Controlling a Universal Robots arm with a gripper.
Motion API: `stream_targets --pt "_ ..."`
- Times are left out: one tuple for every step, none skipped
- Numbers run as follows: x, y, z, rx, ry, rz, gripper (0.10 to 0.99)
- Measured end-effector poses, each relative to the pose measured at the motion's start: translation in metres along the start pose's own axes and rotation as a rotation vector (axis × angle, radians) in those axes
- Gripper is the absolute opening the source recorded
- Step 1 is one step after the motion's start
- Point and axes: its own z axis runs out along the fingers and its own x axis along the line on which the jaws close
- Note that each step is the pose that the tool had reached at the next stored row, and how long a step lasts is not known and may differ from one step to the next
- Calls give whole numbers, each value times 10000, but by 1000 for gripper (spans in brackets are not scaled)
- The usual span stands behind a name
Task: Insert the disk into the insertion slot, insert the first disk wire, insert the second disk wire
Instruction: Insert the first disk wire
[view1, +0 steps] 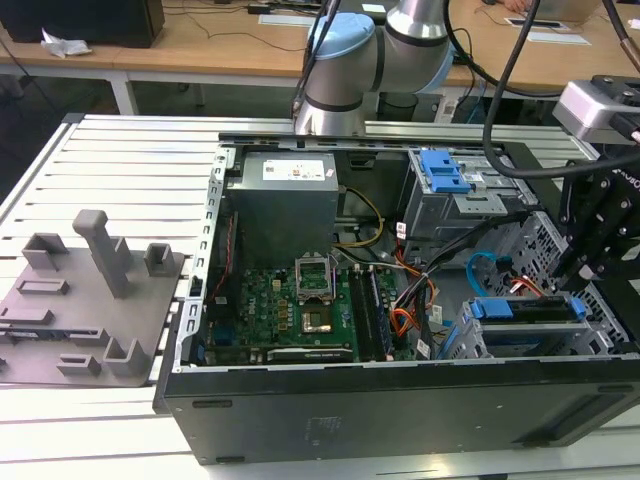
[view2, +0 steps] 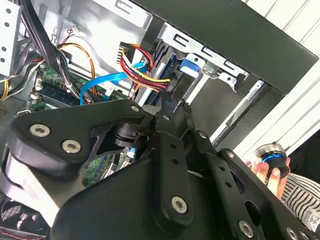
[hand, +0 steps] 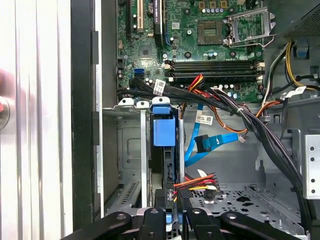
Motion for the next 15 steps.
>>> stream_targets --pt "0 0 -1 0 0 0 157" --pt "0 0 -3 0 1 0 106" --pt "0 0 -4 0 -1 0 106" --pt "0 0 -5 0 0 0 106" --pt "0 0 -6 0 1 0 106" --pt "1 0 -6 0 1 1 106" --pt "0 0 -7 0 0 0 106" --pt "1 0 -8 0 0 0 106" --pt "1 0 -10 0 1 0 106" --pt "1 0 -11 1 1 0 106" --pt "1 1 -11 0 1 -1 106" --pt "1 16 -12 0 2 0 106" --pt "1 39 -10 0 1 0 106" --pt "2 74 -9 0 1 0 106" --pt "3 117 -7 0 1 0 106"
